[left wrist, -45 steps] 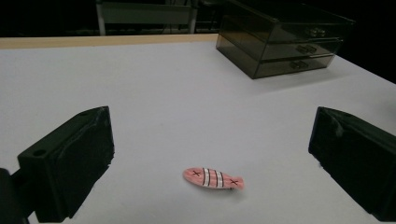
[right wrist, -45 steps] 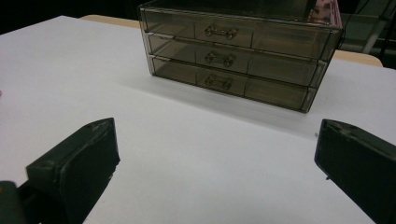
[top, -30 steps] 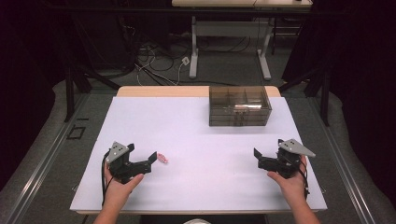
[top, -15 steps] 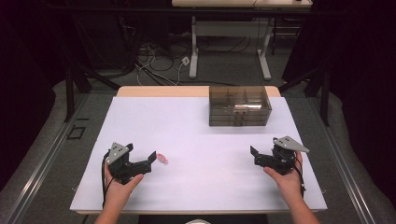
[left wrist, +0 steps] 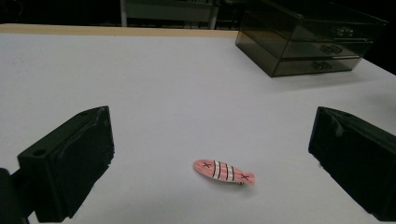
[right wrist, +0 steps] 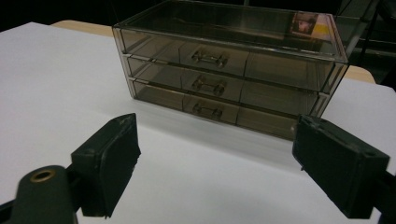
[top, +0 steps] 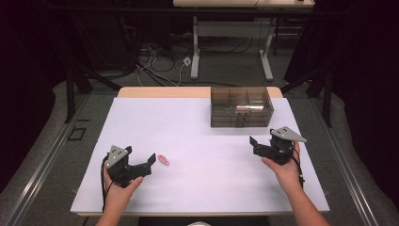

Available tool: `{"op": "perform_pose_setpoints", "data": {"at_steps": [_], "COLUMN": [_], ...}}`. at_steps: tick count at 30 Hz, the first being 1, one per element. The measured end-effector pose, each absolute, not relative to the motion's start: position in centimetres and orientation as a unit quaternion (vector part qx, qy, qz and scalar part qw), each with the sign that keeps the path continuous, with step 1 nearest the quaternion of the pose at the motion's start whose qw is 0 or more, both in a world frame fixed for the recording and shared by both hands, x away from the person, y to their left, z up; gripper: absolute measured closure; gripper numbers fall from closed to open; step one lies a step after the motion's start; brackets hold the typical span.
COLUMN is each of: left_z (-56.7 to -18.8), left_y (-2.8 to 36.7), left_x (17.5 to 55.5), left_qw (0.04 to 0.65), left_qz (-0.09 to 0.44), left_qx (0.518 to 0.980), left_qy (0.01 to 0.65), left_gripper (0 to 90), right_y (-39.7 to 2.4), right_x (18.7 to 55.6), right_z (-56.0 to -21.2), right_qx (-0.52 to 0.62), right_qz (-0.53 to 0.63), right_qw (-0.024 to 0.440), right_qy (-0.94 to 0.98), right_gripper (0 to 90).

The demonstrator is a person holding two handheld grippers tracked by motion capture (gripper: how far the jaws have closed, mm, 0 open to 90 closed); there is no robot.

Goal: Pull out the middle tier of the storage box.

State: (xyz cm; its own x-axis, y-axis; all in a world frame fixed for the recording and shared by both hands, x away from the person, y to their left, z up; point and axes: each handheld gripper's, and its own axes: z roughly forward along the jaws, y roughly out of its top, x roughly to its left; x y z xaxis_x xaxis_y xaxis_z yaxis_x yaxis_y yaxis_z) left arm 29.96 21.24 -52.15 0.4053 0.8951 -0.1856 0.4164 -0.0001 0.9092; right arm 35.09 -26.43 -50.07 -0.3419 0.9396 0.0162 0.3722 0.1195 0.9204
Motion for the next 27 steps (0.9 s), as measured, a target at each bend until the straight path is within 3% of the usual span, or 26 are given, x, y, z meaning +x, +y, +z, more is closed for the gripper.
{"op": "perform_pose_setpoints", "data": {"at_steps": [27], "left_z": [-52.7], "left_y": [21.6], "left_x": [29.7], "left_qw": [0.499], "left_qz": [0.227], "left_qx": [0.668], "left_qy": [0.503], "left_gripper": [0.3], "right_y": [-24.0], "right_x": [40.0], "right_z": [-47.0], "right_qx": [0.466], "right_qz": [0.463], "right_qw": [0.3], "right_qy": [0.692], "right_gripper": [37.7]}}
